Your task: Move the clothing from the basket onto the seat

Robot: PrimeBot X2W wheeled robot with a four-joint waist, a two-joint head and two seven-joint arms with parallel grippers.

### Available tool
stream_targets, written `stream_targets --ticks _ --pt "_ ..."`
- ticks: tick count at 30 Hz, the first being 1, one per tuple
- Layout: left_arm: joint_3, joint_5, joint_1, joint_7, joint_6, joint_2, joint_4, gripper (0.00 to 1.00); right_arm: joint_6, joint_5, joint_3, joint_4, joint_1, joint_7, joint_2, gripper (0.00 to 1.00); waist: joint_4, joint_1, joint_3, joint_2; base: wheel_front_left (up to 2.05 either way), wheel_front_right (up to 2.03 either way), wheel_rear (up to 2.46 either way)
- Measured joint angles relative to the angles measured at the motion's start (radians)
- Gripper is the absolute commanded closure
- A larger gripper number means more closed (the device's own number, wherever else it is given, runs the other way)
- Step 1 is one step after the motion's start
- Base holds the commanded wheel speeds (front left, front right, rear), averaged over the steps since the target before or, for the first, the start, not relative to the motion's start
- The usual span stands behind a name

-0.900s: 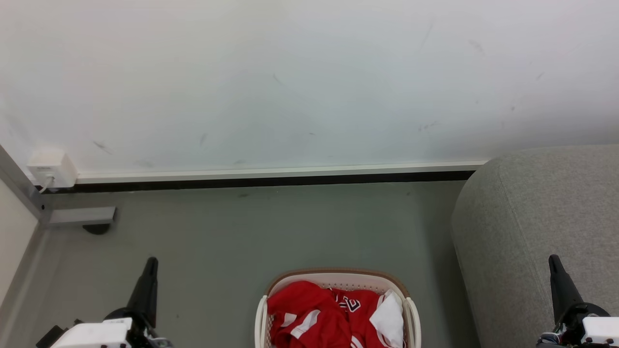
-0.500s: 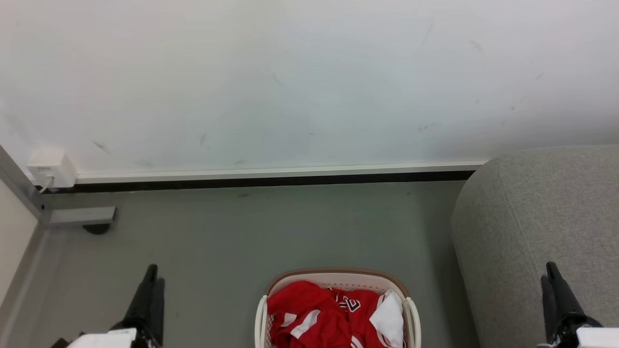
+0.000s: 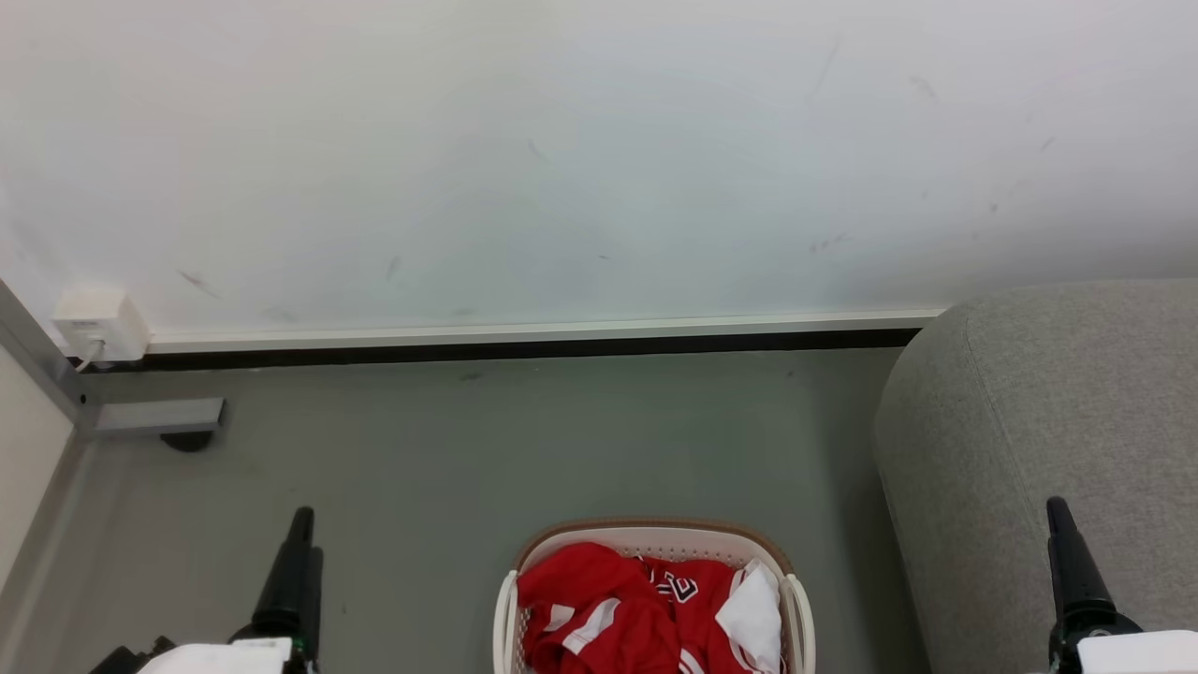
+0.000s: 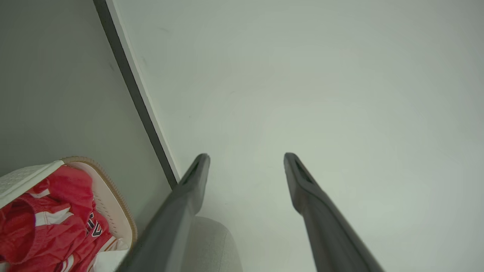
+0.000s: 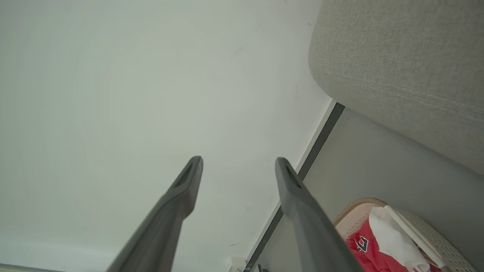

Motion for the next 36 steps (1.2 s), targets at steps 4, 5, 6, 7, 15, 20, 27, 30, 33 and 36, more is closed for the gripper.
stream_targets --ticks 4,5,6,7,15,20,27,30,33,36 --pt "-0.013 0.084 0.003 -0.015 0.003 0.0 -0.003 0.0 0.0 -0.107 0.017 -0.014 0.004 -0.018 0.0 0.0 0.002 0.0 0.0 0.0 0.0 0.0 0.0" --pt "-0.018 0.103 0.004 -0.019 0.004 0.0 -0.003 0.0 0.0 -0.132 0.021 -0.016 0.006 -0.021 -0.001 0.0 0.002 0.0 0.0 0.0 0.0 0.0 0.0" --pt "-0.022 0.128 0.004 -0.02 0.006 0.0 -0.003 0.0 0.0 -0.156 0.024 -0.018 0.007 -0.026 -0.001 0.0 0.003 0.0 0.0 0.0 0.0 0.0 0.0" --pt "-0.025 0.148 0.004 -0.027 0.008 0.0 -0.002 0.0 0.0 -0.176 0.027 -0.021 0.009 -0.029 -0.001 0.0 0.003 0.0001 0.0 0.0 0.0 0.0 0.0" --pt "-0.038 0.276 0.005 -0.062 0.013 0.001 -0.003 0.0 0.0 -0.323 0.044 -0.034 0.018 -0.063 -0.002 0.0 0.009 0.0001 0.0 0.0 0.0 0.0 0.0" --pt "-0.045 0.341 0.006 -0.079 0.018 0.001 -0.008 0.0 0.0 -0.403 0.051 -0.04 0.02 -0.08 -0.002 0.0 0.011 0.0 0.001 0.0 0.0 0.0 0.0" --pt "-0.056 0.443 0.01 -0.104 0.018 0.001 -0.017 0.0 0.0 -0.509 0.059 -0.048 0.028 -0.102 -0.003 0.0 0.011 0.0 0.001 0.0 0.0 0.0 0.0" --pt "-0.061 0.479 0.017 -0.115 0.018 0.002 -0.019 0.0 0.0 -0.549 0.064 -0.052 0.033 -0.115 -0.003 0.0 0.01 0.0 0.002 0.0 0.0 0.0 0.0" --pt "-0.065 0.522 0.019 -0.124 0.018 0.002 -0.02 0.0 0.0 -0.594 0.067 -0.054 0.036 -0.125 -0.003 0.0 0.01 0.0001 0.002 0.0 0.0 0.0 0.0" --pt "-0.071 0.566 0.02 -0.132 0.02 0.002 -0.02 0.0 0.0 -0.634 0.069 -0.057 0.037 -0.134 -0.004 0.0 0.009 0.0 0.001 0.0 0.0 0.0 0.0"
